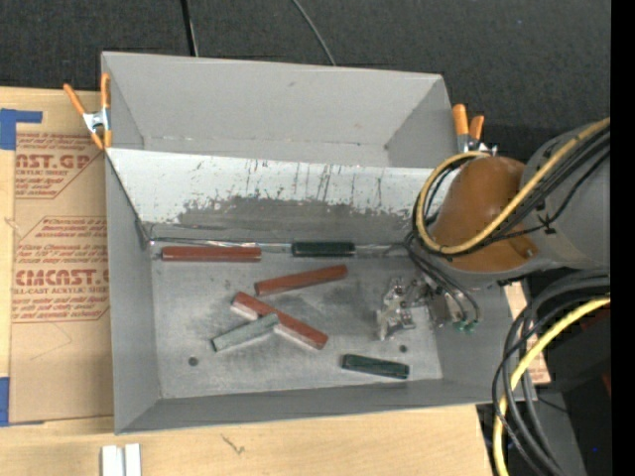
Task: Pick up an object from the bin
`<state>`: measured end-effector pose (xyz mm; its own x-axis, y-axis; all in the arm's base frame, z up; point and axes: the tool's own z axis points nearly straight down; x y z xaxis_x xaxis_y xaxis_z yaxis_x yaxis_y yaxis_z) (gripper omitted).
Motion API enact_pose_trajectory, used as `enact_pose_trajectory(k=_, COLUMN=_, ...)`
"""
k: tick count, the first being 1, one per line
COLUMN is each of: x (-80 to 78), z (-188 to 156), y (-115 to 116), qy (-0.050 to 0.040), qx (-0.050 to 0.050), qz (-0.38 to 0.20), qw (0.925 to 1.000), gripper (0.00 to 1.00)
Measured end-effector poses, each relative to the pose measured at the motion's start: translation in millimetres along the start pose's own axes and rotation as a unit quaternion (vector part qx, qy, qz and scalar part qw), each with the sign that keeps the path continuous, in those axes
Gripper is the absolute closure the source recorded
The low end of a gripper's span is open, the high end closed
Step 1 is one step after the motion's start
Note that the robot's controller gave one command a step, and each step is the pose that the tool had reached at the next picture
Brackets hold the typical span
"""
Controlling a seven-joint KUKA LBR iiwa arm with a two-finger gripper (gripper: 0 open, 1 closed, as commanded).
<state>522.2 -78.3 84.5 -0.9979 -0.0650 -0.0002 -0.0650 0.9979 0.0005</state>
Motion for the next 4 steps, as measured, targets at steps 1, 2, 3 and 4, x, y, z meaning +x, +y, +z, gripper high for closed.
enact_pose_trajectory(k=1, x=0.0, z=0, y=0, qy=0.0, qx=0.0, qz=0.0, qw=1.0, gripper=0.0)
enact_pose_trajectory(k=2, x=0.0, z=0, y=0, qy=0.0, qx=0.0, qz=0.0, qw=1.0, gripper=0.0)
enact_pose_trajectory(k=3, x=34.6, z=10, y=23, qy=-0.0082, qx=0.002, qz=0.032, qw=0.9995, gripper=1.0)
enact_pose_trajectory(k=4, x=26.4, z=8, y=23, qy=-0.0256, qx=0.003, qz=0.032, qw=0.9991, gripper=0.0)
